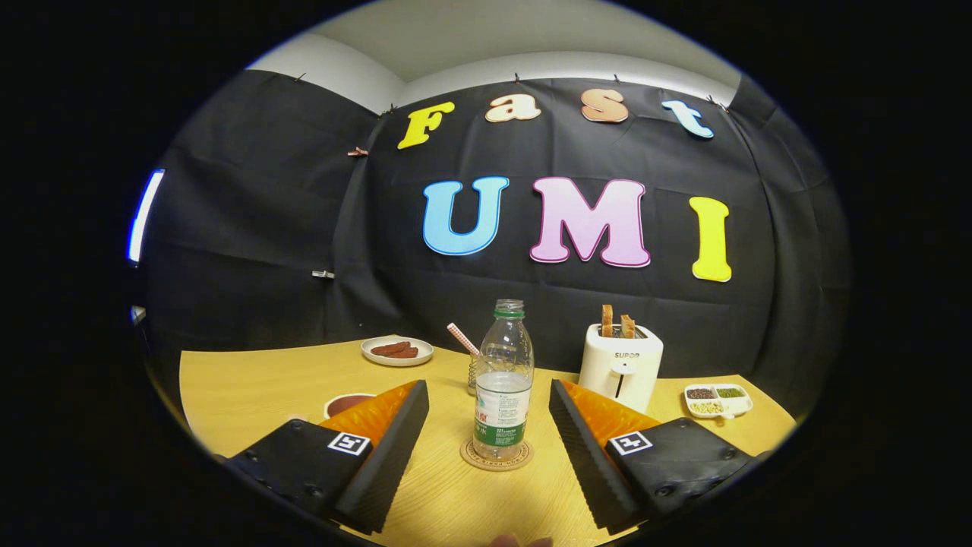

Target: Take the bottle from table, then pour the juice into the cup, finally place the bottle on the coaster

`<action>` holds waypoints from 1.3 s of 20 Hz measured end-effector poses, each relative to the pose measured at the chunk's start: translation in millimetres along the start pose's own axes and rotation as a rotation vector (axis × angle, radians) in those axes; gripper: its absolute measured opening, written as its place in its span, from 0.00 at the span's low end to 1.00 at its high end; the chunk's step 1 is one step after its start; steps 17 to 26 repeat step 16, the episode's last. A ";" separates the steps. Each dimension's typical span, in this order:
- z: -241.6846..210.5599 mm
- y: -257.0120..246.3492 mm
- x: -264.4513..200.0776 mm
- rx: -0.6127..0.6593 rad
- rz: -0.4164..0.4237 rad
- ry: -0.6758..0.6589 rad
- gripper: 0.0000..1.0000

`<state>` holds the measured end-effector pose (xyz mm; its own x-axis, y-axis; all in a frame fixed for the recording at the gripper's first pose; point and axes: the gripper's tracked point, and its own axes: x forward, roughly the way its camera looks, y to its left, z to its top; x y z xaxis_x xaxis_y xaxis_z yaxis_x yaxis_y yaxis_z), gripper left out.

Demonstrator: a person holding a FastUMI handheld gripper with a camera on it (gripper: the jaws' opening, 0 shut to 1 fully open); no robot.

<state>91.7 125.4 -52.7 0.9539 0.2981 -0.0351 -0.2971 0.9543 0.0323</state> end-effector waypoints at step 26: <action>-13.4 -2.6 -61.1 -0.017 -0.016 0.004 0.98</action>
